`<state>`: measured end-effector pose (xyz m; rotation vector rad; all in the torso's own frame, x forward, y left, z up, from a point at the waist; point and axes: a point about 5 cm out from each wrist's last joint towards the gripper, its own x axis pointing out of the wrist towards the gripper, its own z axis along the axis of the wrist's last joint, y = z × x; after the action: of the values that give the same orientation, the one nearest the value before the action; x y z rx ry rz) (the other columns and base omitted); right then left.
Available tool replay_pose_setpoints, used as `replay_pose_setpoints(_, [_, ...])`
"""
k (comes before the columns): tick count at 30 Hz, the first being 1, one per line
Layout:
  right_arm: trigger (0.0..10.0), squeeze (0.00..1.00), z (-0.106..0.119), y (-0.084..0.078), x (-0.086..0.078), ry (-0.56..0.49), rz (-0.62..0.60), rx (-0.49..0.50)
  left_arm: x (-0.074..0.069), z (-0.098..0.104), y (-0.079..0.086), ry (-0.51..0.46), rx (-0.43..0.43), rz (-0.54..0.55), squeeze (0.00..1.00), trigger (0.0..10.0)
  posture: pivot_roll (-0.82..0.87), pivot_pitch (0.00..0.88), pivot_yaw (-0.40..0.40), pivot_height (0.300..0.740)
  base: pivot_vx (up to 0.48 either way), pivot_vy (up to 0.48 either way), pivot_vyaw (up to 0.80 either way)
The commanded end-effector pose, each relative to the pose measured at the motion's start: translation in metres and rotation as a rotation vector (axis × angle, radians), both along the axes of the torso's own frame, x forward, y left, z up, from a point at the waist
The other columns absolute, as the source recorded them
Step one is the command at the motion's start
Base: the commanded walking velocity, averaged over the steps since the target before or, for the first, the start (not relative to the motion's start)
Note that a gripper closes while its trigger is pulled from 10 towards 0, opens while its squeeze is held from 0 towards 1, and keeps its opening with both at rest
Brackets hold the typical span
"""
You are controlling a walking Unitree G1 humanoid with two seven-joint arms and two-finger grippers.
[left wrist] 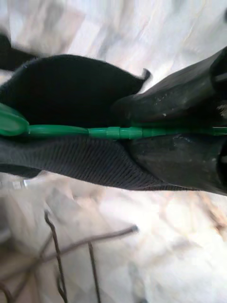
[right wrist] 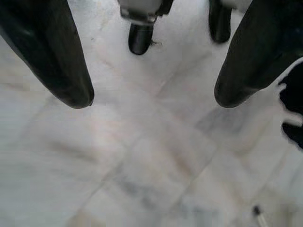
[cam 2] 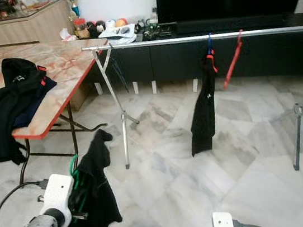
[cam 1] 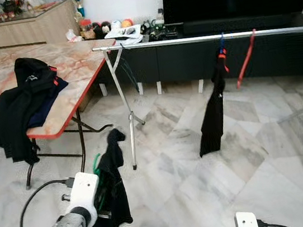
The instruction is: Hang hanger
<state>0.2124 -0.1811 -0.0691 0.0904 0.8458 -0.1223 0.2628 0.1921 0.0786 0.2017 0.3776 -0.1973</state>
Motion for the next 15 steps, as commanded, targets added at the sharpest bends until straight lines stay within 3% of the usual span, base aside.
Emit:
replay_pose_setpoints(1, [10.0,0.0,0.009,0.004,0.014,-0.065,-0.008,0.011,0.001,0.013,-0.006,-0.041,-0.016,-0.053,0.0,10.0,0.19,0.008,0.016,0.74,0.0,0.0,0.0])
replay_pose_setpoints(15, [10.0,0.0,0.034,0.011,0.045,-0.26,0.042,0.036,0.0,0.02,-0.017,-0.045,-0.044,-0.115,0.0,10.0,0.19,0.02,0.016,0.74,0.0,0.0,0.0])
